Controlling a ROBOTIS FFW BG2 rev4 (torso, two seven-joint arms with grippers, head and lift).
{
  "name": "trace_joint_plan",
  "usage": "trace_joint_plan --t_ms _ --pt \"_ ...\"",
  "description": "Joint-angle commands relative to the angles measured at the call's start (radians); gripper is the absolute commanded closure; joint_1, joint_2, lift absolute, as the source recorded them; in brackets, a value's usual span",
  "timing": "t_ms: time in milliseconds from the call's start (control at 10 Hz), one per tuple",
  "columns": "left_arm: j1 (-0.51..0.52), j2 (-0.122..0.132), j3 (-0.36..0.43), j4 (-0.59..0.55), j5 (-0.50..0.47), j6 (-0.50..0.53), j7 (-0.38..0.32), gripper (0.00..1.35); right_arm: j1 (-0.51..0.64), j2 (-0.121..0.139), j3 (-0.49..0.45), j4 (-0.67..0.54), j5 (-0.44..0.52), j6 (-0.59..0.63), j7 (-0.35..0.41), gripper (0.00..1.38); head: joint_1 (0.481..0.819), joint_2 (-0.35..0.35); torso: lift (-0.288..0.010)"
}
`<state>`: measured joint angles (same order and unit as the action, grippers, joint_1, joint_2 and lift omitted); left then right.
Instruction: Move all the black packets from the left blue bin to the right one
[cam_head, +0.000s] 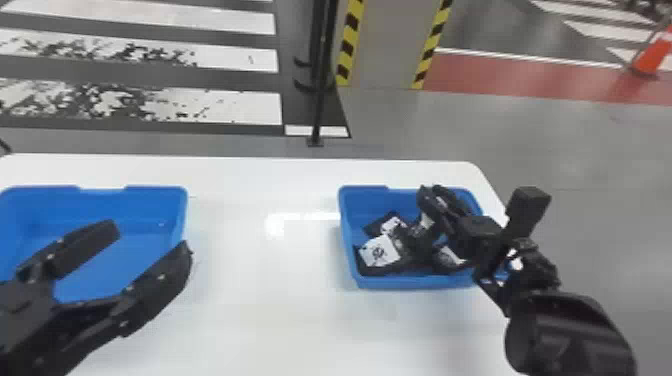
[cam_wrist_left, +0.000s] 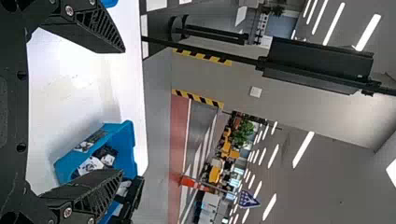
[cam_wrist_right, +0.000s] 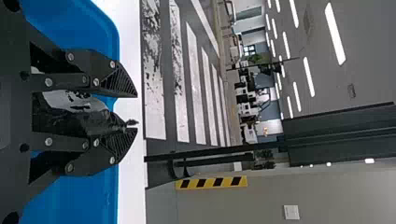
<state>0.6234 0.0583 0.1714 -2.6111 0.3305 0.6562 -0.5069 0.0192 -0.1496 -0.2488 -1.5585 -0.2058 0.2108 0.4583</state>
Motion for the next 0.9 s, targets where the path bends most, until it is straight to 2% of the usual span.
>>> trace_joint_plan --t_ms 0,100,400,500,800 --pt "0.025 -0.003 0.016 -0.014 0.003 -0.028 0.001 0.13 0.04 0.001 -0.002 -0.028 0.03 -0.034 -0.012 0.23 0.695 -0.205 -0.14" --pt "0.044 -0.003 0.024 -0.016 0.001 -0.05 0.004 0.13 0.111 0.015 -0.002 -0.102 0.03 -0.054 -0.04 0.12 0.695 -0.206 -0.14" --pt "0.11 -0.012 0.072 -0.016 -0.031 -0.129 0.005 0.14 0.408 0.064 -0.006 -0.421 0.076 -0.147 -0.113 0.11 0.695 -0.193 -0.14" --pt "0.142 -0.018 0.096 -0.016 -0.033 -0.156 0.005 0.14 0.486 0.085 -0.014 -0.487 0.076 -0.157 -0.118 0.11 0.695 -0.186 -0.14" --pt "0.233 -0.018 0.142 -0.014 -0.069 -0.315 0.005 0.14 0.7 0.116 -0.018 -0.681 0.086 -0.23 -0.138 0.11 0.695 -0.134 -0.14"
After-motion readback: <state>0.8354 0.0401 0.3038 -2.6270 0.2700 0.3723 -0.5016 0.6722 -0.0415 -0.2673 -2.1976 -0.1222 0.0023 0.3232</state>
